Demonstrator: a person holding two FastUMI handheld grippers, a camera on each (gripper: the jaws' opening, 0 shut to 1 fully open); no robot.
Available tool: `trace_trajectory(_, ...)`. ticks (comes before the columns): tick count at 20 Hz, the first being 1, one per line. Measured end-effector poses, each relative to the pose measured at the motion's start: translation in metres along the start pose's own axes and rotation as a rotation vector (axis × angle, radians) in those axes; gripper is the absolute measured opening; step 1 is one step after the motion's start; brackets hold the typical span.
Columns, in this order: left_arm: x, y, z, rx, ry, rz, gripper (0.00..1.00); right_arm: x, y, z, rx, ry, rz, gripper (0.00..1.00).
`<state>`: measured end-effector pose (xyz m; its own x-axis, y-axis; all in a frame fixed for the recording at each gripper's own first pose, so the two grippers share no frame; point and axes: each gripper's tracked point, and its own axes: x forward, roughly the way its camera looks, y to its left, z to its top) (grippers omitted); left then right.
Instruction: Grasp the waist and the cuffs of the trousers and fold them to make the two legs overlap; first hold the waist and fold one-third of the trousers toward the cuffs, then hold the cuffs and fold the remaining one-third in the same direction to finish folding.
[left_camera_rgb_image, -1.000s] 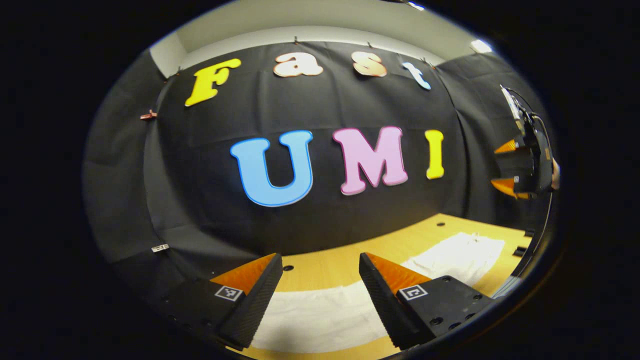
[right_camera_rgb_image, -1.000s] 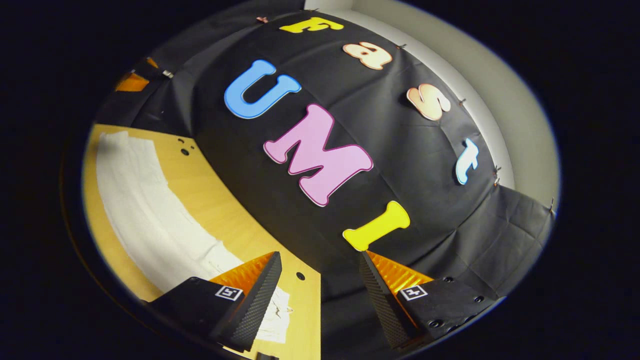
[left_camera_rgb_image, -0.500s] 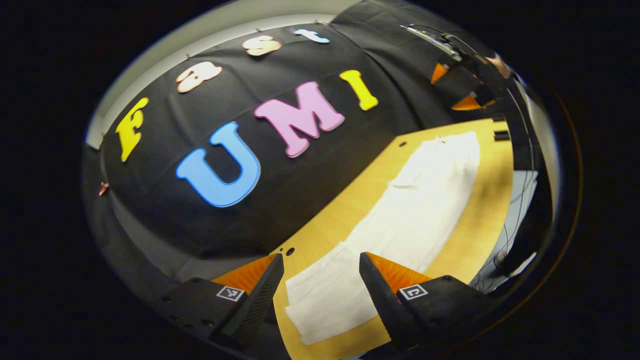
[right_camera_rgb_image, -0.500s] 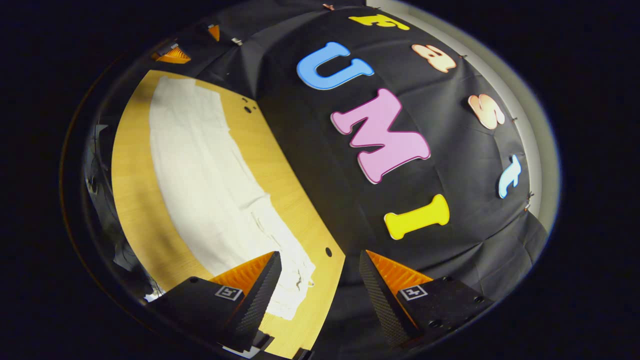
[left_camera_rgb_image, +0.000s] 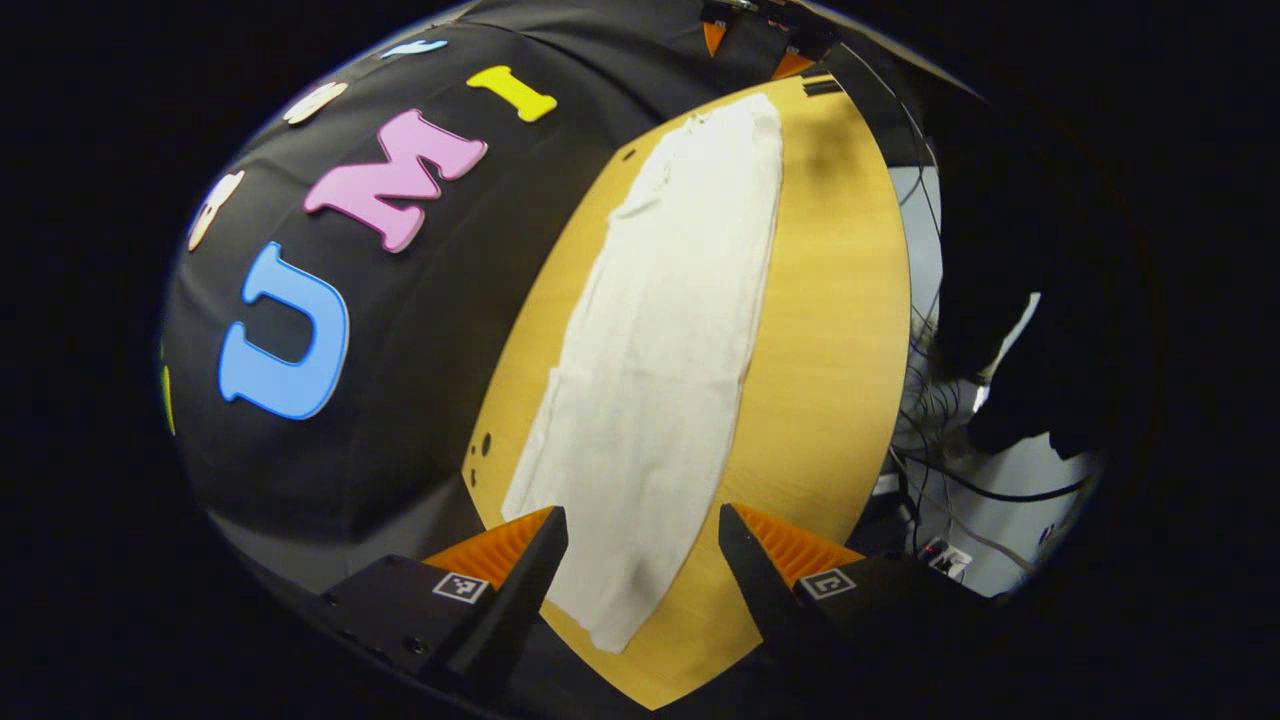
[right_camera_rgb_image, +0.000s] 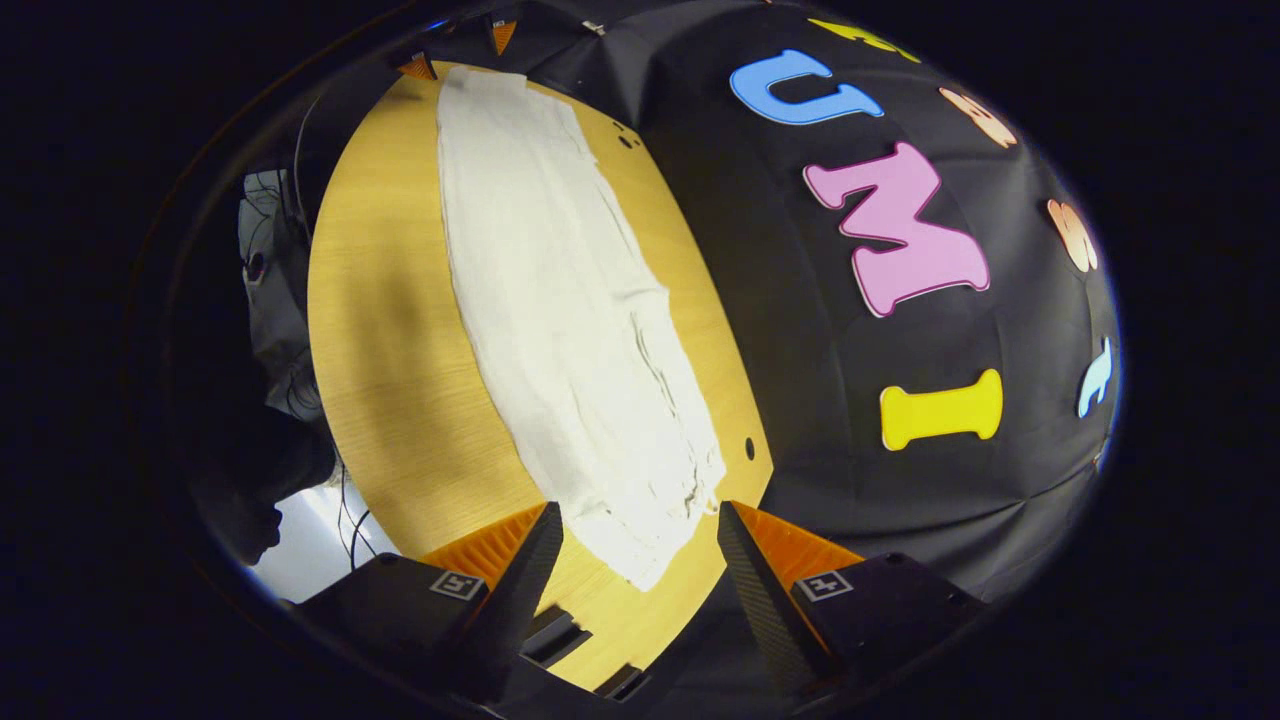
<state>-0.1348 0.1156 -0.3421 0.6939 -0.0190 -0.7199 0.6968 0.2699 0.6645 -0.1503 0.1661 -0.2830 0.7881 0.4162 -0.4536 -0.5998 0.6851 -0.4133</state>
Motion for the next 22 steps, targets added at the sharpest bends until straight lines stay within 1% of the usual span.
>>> trace_trajectory(3,0.018,-0.008,-0.036,0.036,0.121,-0.041,0.96,0.02,0.018,-0.024,-0.017,0.046,0.072,0.97)
trace_trajectory(5,0.03,-0.007,-0.05,0.08,0.181,-0.059,0.97,0.035,0.025,-0.035,-0.04,0.07,0.111,0.96)
trace_trajectory(7,0.035,0.001,-0.056,0.132,0.198,-0.043,0.96,0.048,0.028,-0.043,-0.05,0.077,0.134,0.96)
trace_trajectory(10,0.056,0.014,-0.055,0.152,0.216,-0.05,0.95,0.066,0.031,-0.049,-0.053,0.083,0.155,0.96)
trace_trajectory(12,0.066,0.022,-0.051,0.197,0.221,-0.048,0.92,0.075,0.036,-0.051,-0.062,0.092,0.174,0.96)
trace_trajectory(13,0.07,0.025,-0.051,0.221,0.222,-0.044,0.92,0.076,0.032,-0.048,-0.075,0.08,0.162,0.96)
trace_trajectory(15,0.079,0.03,-0.055,0.257,0.234,-0.034,0.89,0.083,0.029,-0.047,-0.081,0.069,0.161,0.96)
trace_trajectory(17,0.085,0.033,-0.058,0.264,0.25,-0.034,0.82,0.09,0.025,-0.047,-0.089,0.066,0.16,0.96)
trace_trajectory(18,0.087,0.032,-0.059,0.271,0.265,-0.043,0.75,0.093,0.023,-0.046,-0.096,0.065,0.158,0.95)
trace_trajectory(19,0.09,0.032,-0.061,0.289,0.278,-0.05,0.7,0.096,0.021,-0.046,-0.103,0.062,0.158,0.95)
trace_trajectory(20,0.094,0.031,-0.059,0.32,0.283,-0.053,0.59,0.1,0.02,-0.045,-0.111,0.058,0.159,0.95)
trace_trajectory(21,0.096,0.032,-0.058,0.348,0.283,-0.054,0.54,0.103,0.018,-0.044,-0.123,0.055,0.159,0.95)
trace_trajectory(22,0.1,0.031,-0.057,0.376,0.28,-0.052,0.42,0.107,0.018,-0.043,-0.134,0.051,0.165,0.95)
